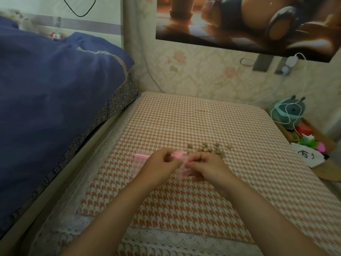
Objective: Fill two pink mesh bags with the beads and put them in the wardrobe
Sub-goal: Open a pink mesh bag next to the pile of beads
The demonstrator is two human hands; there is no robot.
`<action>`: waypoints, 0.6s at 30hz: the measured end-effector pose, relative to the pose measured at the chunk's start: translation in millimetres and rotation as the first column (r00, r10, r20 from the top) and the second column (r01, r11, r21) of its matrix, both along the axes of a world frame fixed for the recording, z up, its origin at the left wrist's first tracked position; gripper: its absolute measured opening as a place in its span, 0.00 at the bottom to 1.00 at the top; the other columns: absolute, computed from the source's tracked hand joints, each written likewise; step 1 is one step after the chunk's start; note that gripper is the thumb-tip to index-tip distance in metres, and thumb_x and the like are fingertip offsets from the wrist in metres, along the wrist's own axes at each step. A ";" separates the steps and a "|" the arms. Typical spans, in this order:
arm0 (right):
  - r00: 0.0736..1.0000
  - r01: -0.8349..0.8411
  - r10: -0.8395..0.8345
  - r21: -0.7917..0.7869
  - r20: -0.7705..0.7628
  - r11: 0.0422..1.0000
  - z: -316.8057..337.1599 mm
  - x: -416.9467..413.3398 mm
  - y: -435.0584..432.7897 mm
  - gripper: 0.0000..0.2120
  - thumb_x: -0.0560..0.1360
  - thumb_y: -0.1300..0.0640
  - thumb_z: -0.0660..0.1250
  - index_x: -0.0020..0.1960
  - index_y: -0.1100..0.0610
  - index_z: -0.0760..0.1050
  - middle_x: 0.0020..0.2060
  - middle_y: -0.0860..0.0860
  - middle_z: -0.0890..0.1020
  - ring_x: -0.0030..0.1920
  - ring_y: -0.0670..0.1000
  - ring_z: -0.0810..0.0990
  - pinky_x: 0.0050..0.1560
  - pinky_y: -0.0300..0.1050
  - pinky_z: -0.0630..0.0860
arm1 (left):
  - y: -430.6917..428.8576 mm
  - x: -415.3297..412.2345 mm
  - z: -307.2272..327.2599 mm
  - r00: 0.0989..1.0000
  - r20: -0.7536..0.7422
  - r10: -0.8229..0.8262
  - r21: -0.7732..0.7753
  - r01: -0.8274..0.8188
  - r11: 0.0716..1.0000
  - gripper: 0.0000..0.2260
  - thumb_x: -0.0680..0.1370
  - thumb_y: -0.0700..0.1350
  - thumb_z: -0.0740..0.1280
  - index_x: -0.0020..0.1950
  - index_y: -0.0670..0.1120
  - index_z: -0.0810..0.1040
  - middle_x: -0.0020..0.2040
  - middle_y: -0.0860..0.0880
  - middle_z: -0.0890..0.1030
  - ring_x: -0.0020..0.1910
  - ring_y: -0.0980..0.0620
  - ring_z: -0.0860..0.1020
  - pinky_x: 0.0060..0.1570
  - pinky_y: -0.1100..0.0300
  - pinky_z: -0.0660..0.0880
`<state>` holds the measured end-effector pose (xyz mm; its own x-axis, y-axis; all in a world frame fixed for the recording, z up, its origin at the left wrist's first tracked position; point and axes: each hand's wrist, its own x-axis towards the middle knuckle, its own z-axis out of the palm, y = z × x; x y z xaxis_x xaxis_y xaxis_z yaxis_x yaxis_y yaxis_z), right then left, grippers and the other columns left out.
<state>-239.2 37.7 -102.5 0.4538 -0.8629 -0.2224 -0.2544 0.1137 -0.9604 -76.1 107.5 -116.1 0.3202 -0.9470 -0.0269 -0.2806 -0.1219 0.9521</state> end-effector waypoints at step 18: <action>0.937 -0.299 0.133 -0.545 -0.322 0.783 8.2 -11.7 -0.8 0.07 0.73 0.52 0.67 0.47 0.44 0.82 0.47 0.36 0.83 0.43 0.46 0.82 0.50 0.51 0.82 | -4.3 -0.3 -13.0 0.935 0.324 -0.142 0.000 0.150 0.989 0.05 0.75 0.49 0.74 0.49 0.53 0.81 0.40 0.51 0.84 0.39 0.55 0.82 0.40 0.58 0.78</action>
